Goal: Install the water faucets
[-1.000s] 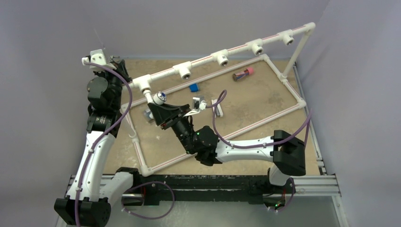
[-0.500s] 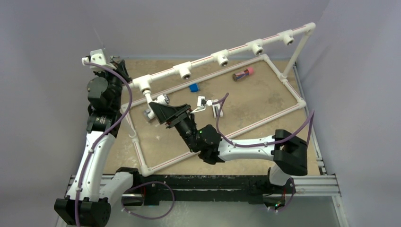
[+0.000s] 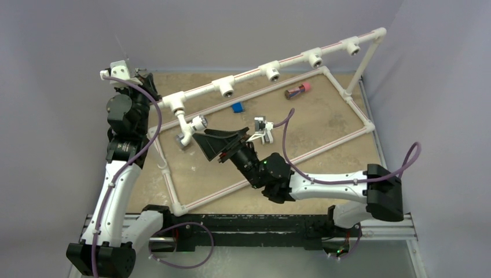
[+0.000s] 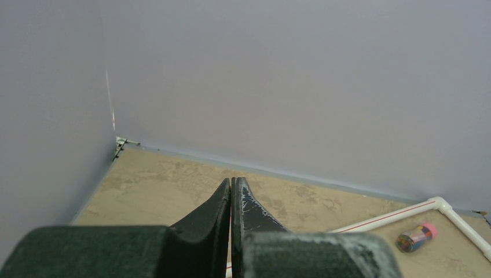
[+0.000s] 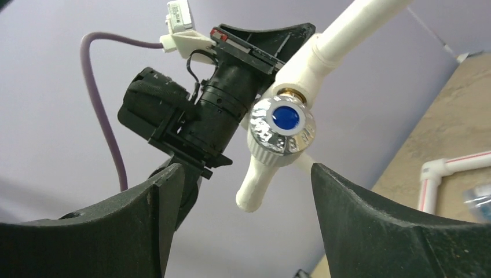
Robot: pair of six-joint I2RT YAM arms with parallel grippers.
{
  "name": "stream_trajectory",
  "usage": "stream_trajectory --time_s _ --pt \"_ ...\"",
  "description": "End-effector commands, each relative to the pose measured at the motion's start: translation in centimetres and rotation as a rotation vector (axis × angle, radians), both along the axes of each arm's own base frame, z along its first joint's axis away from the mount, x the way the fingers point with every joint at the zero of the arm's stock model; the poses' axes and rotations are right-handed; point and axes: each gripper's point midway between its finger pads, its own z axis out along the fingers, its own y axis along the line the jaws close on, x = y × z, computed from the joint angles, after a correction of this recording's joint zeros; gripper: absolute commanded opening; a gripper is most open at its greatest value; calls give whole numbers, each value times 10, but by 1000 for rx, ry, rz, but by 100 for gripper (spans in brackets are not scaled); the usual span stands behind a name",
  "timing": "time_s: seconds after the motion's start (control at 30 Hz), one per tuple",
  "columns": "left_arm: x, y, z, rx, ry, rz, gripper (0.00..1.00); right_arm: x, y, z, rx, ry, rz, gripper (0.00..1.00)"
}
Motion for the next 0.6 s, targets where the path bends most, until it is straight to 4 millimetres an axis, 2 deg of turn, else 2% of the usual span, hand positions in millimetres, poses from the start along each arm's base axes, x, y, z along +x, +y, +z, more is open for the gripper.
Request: stream_trajectory --time_s 0.0,0.13,0.3,0.47,0.57 --pt "-8 -15 -120 13 400 -77 0 -8 -13 20 -166 -194 -35 82" --pt "-8 -15 -120 13 400 -76 0 -6 -28 35 -296 -322 -106 81" --pt "-9 -15 -120 13 400 -76 0 -3 -51 73 -493 -603 -255 81" --pt "-8 -15 -119 13 398 -79 0 -7 -53 94 -704 -915 -341 81" --pt "-8 -16 -120 13 399 -79 0 -9 -50 93 -866 -1119 -398 82"
